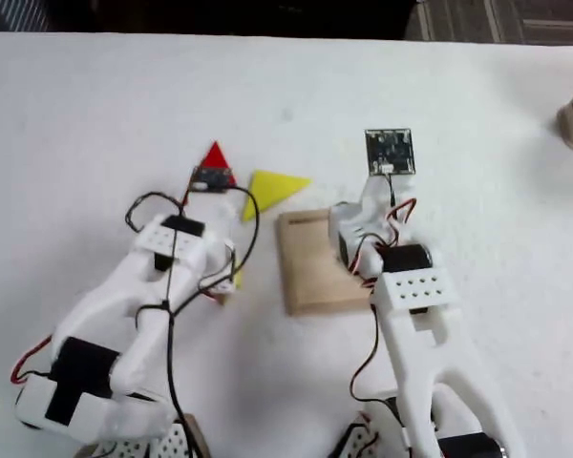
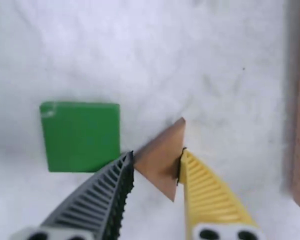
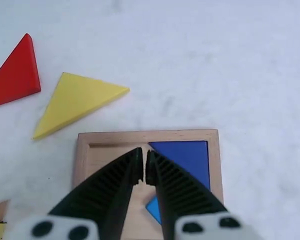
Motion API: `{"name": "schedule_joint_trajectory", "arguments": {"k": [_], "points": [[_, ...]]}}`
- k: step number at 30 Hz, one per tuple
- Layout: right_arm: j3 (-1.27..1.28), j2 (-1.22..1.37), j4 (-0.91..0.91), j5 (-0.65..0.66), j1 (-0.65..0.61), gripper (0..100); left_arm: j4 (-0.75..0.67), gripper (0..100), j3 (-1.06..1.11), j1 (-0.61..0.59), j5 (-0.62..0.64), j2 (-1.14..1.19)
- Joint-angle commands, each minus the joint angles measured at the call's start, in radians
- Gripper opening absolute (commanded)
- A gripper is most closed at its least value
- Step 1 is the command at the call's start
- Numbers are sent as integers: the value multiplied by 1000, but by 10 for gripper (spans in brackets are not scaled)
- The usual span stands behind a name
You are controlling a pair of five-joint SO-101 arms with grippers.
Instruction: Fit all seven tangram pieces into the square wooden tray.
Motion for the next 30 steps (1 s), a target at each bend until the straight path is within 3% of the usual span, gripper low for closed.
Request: {"name": "schedule_joint_trajectory", "arguments": {"k": [1, 17, 30], "points": [[-34, -13, 5, 12, 22, 24, -11, 120, -77, -36, -35, -54], [-34, -13, 5, 12, 128, 24, -11, 120, -140, 2, -38, -122], [-29, -4, 50, 12, 220, 24, -51, 124, -333, 289, -37, -113]]}}
